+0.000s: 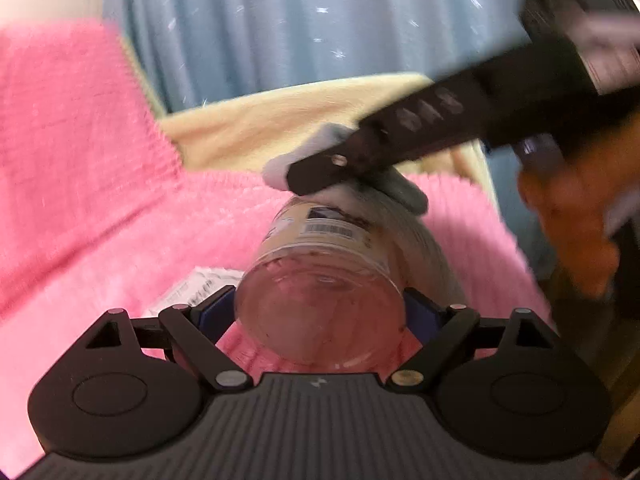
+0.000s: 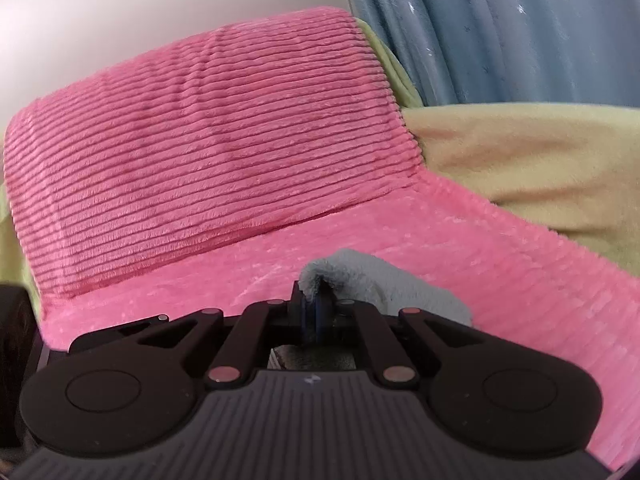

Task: Clean container
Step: 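Rub the cloth around the jar's bottom edge with the right tool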

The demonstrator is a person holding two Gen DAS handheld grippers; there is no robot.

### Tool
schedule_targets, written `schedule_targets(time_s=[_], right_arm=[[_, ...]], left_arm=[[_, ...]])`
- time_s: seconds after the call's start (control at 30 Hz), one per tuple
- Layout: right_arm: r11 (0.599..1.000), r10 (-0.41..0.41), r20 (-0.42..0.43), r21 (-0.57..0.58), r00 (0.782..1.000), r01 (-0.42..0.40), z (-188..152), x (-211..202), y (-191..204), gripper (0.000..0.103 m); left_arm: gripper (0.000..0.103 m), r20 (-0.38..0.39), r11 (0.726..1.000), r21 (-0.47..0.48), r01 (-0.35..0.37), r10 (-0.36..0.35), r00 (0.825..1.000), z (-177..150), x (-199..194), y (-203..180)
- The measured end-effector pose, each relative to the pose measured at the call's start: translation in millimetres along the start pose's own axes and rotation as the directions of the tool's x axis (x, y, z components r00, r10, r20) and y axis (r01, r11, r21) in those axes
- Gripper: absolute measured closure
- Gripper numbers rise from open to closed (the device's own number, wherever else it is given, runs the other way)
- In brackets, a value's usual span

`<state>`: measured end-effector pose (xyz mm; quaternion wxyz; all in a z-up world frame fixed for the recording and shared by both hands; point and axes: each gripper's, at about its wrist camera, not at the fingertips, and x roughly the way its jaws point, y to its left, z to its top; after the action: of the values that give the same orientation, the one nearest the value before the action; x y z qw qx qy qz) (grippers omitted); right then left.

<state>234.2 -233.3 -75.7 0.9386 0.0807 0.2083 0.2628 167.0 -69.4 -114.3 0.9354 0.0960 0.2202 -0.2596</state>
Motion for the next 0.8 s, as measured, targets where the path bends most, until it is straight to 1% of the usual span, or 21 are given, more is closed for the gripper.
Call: schedule_targets(time_s=[0.1,0.13,0.2,0.27,0.33,0.43,0.57,0.63,0.67,0.7,0.73,0.77,0.8], right_arm=[[1.0,-0.001,0.001,0.002,1.0,0.001,0,1,-1,0.101],[1.0,-0.001,0.0,0.003,1.0,0.001,0,0,-1,0.101],[1.0,0.001,-0.001,0.003,1.0,-0.001,-1,-2,0,0.101],[0.999,0.035,-0.012,0.003,0.999,-0.035,0,-3,3,0.1],[0.994,0.105,-0.034,-0.01,0.994,-0.106,-1,-5,10,0.1],[0.981,0.183,-0.081,-0.047,0.98,-0.187,-5,-4,25,0.1],[0.995,0.083,-0.048,-0.042,0.995,-0.085,-2,-4,16,0.101],[0.999,0.029,-0.03,-0.032,0.999,-0.03,0,-3,10,0.101],[1.0,-0.007,-0.013,0.001,1.0,0.007,2,-4,2,0.101],[0.999,-0.006,-0.008,0.034,1.0,0.006,2,-4,-4,0.101],[0.998,-0.005,-0.004,0.061,1.0,0.005,2,-5,-9,0.101],[0.998,-0.005,-0.004,0.063,1.0,0.006,2,-5,-9,0.101],[0.999,-0.009,-0.004,0.04,1.0,0.01,1,-4,-5,0.101]], left_arm=[[0.015,-0.007,0.996,-0.085,0.037,-0.038,0.999,0,2,10],[0.016,-0.006,0.994,-0.098,0.043,-0.043,0.999,0,2,12],[0.016,-0.005,0.995,-0.089,0.037,-0.038,0.999,1,0,11],[0.016,-0.002,0.998,-0.052,0.017,-0.017,1.0,2,0,8],[0.016,-0.004,0.999,0.034,-0.028,0.028,1.0,3,3,0],[0.016,-0.003,0.984,0.158,-0.08,0.082,0.997,2,4,-14],[0.016,0.011,0.949,0.291,-0.12,0.122,0.992,0,7,-30],[0.016,0.015,0.94,0.316,-0.126,0.128,0.992,-1,7,-33],[0.016,0.015,0.939,0.319,-0.127,0.128,0.992,-1,7,-34],[0.016,0.016,0.943,0.31,-0.121,0.122,0.992,0,7,-32],[0.016,0.013,0.953,0.284,-0.105,0.106,0.994,1,6,-30],[0.015,0.009,0.963,0.253,-0.088,0.088,0.996,2,5,-27],[0.015,0.005,0.977,0.202,-0.062,0.062,0.998,3,3,-21]])
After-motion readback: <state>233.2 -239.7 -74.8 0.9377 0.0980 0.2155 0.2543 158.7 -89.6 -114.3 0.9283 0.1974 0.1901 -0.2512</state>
